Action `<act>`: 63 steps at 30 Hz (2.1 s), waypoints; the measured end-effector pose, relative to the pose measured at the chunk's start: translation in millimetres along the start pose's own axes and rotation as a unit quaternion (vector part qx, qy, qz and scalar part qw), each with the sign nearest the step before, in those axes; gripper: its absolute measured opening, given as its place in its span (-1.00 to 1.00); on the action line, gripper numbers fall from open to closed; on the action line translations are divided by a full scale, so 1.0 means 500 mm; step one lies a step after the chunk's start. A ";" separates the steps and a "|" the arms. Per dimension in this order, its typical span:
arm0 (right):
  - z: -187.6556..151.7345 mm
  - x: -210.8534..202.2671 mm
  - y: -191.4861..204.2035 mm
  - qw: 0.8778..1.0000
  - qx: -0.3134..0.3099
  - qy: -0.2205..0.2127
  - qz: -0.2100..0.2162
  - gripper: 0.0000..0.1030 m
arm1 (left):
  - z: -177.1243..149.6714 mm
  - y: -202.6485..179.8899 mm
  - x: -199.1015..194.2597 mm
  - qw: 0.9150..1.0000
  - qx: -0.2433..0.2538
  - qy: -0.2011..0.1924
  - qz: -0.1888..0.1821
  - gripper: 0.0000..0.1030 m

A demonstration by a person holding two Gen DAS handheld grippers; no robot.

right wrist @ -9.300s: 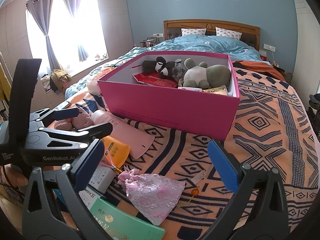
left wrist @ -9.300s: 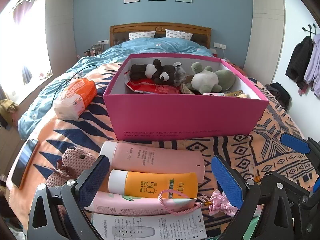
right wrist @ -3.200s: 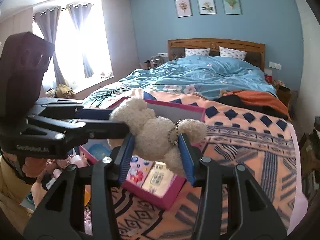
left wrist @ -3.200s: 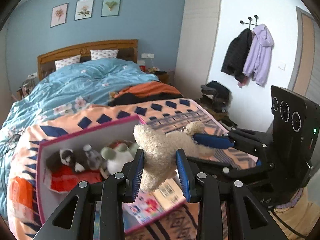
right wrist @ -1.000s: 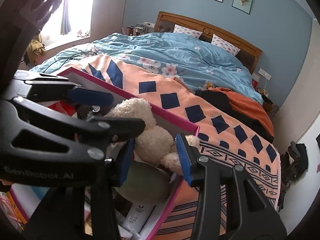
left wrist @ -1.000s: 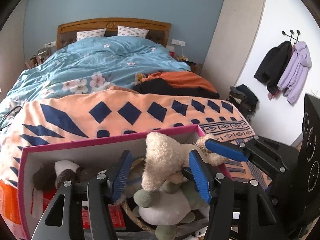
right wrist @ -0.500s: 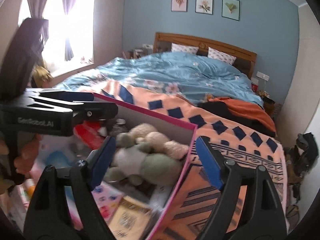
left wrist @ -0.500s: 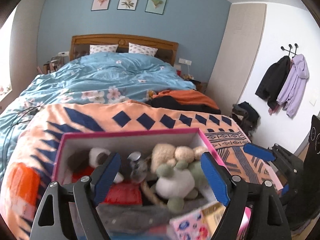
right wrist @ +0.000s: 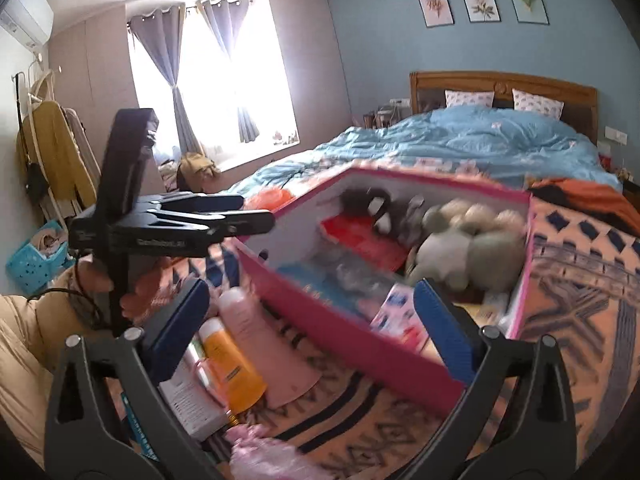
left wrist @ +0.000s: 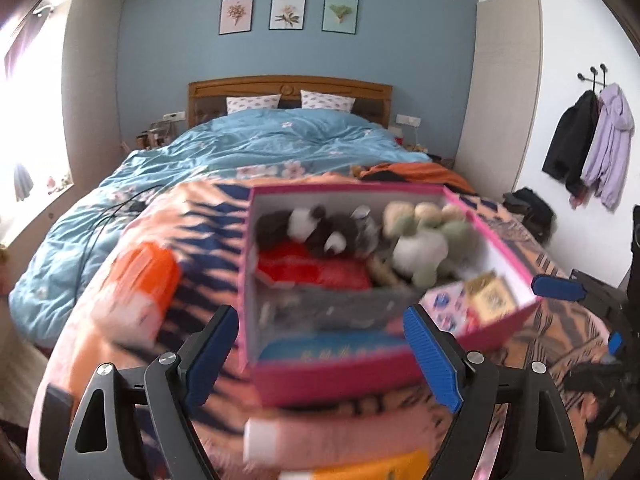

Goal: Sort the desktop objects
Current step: 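Open the right gripper to release the bunny and withdraw, then reach the left gripper to the pink lotion tube and grasp it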

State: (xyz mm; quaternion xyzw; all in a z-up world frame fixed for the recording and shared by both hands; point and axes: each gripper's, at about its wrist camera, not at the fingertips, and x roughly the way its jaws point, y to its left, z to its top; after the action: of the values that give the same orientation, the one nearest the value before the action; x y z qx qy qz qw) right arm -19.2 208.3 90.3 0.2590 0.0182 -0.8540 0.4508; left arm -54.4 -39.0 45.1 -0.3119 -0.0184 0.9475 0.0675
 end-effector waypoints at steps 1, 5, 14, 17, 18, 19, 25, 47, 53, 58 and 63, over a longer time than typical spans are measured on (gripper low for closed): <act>-0.008 0.003 0.000 1.000 0.013 0.002 0.007 0.99 | -0.013 0.006 -0.007 1.000 -0.002 0.001 0.004 0.68; -0.038 0.026 0.005 0.998 0.048 0.028 0.029 0.99 | -0.059 0.029 -0.021 1.000 -0.002 0.019 0.013 0.68; -0.086 0.093 0.035 0.990 0.073 0.117 0.017 0.99 | -0.138 0.063 -0.024 0.998 -0.008 0.050 0.023 0.68; -0.092 0.103 0.049 0.989 0.064 0.131 0.013 0.99 | -0.152 0.064 -0.021 0.998 -0.001 0.055 0.027 0.68; -0.093 0.104 0.056 0.989 0.057 0.136 0.007 0.99 | -0.155 0.064 -0.021 0.998 0.003 0.055 0.024 0.68; -0.094 0.108 0.057 0.988 0.056 0.141 0.006 0.99 | -0.156 0.063 -0.020 0.998 0.005 0.056 0.023 0.68; -0.122 0.147 0.034 0.977 0.102 0.188 0.012 0.98 | -0.156 0.059 0.004 0.997 0.022 0.067 0.018 0.68; -0.142 0.191 -0.014 0.962 0.198 0.191 0.003 0.50 | -0.136 0.060 0.090 0.990 0.047 0.129 -0.043 0.66; -0.146 0.186 0.000 0.963 0.194 0.187 -0.001 0.50 | -0.135 0.054 0.095 0.985 0.050 0.145 -0.080 0.64; -0.157 0.164 0.000 0.961 0.211 0.180 0.009 0.50 | -0.132 0.066 0.087 0.984 0.041 0.152 -0.085 0.57; -0.155 0.163 0.001 0.961 0.206 0.183 0.009 0.50 | -0.135 0.060 0.082 0.982 0.054 0.163 -0.081 0.56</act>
State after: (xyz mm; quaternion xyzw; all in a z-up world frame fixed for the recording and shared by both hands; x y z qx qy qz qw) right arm -23.1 166.7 -14.0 0.4979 -0.0782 -0.7734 0.3845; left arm -50.4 -63.4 -35.9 -0.4558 0.0193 0.8748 0.1632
